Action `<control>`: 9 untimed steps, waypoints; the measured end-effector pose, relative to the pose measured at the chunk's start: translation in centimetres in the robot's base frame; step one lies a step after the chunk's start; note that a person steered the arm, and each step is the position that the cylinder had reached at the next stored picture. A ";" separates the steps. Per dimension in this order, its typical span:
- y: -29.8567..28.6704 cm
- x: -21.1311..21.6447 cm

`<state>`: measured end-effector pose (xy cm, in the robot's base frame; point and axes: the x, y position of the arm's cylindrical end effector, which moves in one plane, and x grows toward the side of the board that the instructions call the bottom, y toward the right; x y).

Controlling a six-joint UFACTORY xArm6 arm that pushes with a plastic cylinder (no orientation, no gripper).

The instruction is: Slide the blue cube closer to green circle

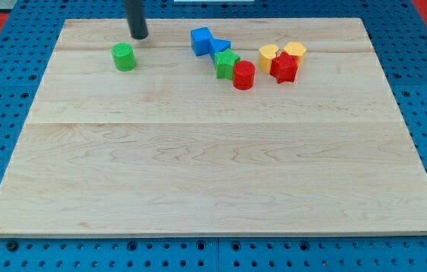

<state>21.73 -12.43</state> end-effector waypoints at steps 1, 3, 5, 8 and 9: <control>6.8 -1.8; 11.5 -0.9; 13.0 0.9; 8.3 5.5; 8.5 6.4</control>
<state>28.09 -3.88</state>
